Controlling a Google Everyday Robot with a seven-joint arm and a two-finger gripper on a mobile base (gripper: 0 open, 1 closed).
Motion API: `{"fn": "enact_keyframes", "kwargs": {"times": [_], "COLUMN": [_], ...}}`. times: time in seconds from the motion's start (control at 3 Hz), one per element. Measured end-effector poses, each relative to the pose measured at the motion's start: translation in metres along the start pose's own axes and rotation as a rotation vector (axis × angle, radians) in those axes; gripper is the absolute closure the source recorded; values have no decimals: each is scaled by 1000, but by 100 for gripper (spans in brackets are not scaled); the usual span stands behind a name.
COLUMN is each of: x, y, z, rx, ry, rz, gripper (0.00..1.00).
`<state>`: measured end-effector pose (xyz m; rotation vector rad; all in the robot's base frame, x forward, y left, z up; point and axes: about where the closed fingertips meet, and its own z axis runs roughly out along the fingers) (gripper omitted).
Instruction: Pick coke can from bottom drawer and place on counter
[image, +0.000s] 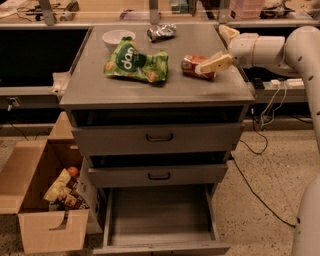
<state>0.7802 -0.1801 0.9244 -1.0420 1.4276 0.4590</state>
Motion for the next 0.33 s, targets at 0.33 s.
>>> {"fn": "enact_keyframes", "kwargs": {"times": [0.33], "x": [-42], "y": [17], "z": [14], "rx": [-65], "ry": [-12], "rz": [-139], "gripper": [0]}}
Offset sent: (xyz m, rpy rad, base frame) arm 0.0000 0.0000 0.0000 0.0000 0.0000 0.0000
